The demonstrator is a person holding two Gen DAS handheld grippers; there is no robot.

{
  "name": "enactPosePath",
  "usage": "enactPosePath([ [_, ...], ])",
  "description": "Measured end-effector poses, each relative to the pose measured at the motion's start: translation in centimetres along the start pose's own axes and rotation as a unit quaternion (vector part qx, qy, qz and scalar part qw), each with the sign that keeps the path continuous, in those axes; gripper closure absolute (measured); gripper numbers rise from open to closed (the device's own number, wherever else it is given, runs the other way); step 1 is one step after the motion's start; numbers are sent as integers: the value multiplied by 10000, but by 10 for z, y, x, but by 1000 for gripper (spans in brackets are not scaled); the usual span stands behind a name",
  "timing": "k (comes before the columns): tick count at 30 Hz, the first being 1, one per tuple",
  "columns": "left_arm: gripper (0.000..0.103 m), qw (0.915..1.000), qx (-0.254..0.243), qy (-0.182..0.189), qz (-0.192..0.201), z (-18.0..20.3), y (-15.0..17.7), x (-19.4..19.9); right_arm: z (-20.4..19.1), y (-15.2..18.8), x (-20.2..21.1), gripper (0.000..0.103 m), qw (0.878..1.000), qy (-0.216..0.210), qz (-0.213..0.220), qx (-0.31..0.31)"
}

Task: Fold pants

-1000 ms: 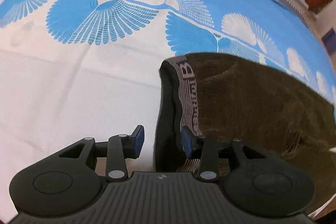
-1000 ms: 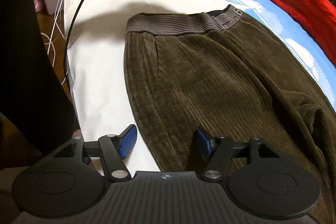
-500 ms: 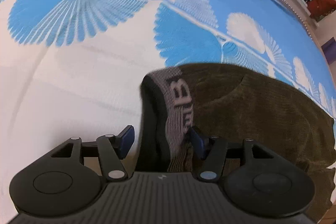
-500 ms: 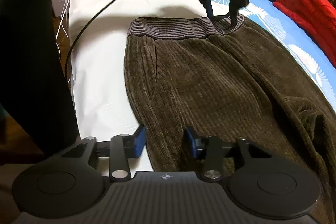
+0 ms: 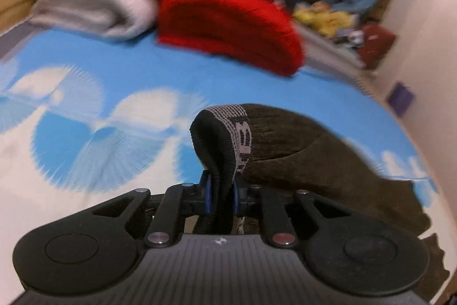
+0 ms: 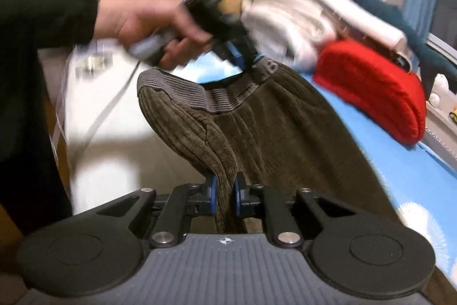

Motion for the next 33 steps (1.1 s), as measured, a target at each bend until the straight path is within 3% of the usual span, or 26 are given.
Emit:
enactPosePath([
  [2, 86, 9975, 293, -301, -571, -27, 26, -26, -15, 12, -21, 89, 9991, -334, -203, -182],
  [4, 83, 9943, 135, -545, -912, -35, 48, -44, -43, 37, -52, 89, 9960, -612, -651, 24],
  [7, 81, 9906, -264, -1020, -870, -38, 61, -48, -86, 83, -92, 90, 9846, -964, -1408, 383],
  [9, 65, 9908, -154, -1027, -870, -41, 60, -40, -101, 105, -105, 90, 9789, -884, -1723, 657],
  [11, 57, 9888, 23, -1031, -1081, -45, 64, -33, -105, 120, -110, 90, 9756, -695, -1925, 799],
  [15, 53, 9768, -422, -954, -1868, -34, 97, -26, -97, 113, -98, 89, 9811, -509, -1743, 668],
  [18, 53, 9694, -1000, -907, -2049, -26, 120, -22, -77, 98, -80, 89, 9902, -294, -1346, 218],
  [19, 53, 9678, -1094, -836, -2105, -26, 129, -24, -68, 96, -73, 84, 9922, -143, -1237, 46],
  [20, 54, 9593, -1311, -906, -2331, -29, 147, -29, -55, 96, -70, 73, 9929, 32, -1184, -129],
  [21, 37, 9474, -1618, -1160, -2506, -36, 165, -34, -45, 102, -68, 68, 9917, 228, -1233, -291],
  [22, 34, 9472, -1665, -1306, -2410, -41, 169, -35, -36, 110, -70, 63, 9892, 343, -1374, -389],
  [23, 38, 9477, -1537, -1365, -2440, -42, 165, -31, -30, 124, -74, 62, 9839, 366, -1686, -471],
  [24, 49, 9482, -1409, -1409, -2475, -42, 161, -27, -26, 142, -78, 62, 9756, 324, -2105, -529],
  [25, 55, 9489, -1400, -1516, -2390, -41, 155, -20, -23, 151, -78, 63, 9717, 386, -2270, -530],
  [27, 56, 9519, -1566, -1618, -2079, -34, 144, -2, -14, 147, -72, 63, 9734, 589, -2112, -664],
  [29, 56, 9573, -1506, -1310, -2092, -24, 145, 14, -6, 132, -63, 61, 9787, 578, -1741, -927],
  [31, 56, 9567, -1599, -976, -2226, -16, 161, 21, 3, 130, -58, 58, 9787, 650, -1615, -1088],
  [32, 57, 9488, -1770, -922, -2449, -16, 177, 18, 6, 135, -59, 57, 9756, 688, -1754, -1129],
  [33, 53, 9310, -2146, -1182, -2704, -24, 198, 11, 6, 145, -63, 57, 9699, 680, -2035, -1150],
])
Point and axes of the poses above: each gripper's, at about its wrist camera, not at the fingertips, and x roughly against the way its jaws point, z to its right, y to its underside, the point moved 9 cm from there along -x, roughly the way its jaws point, and after that the axes turned 15 degrees about -y, right-handed, at the moved point
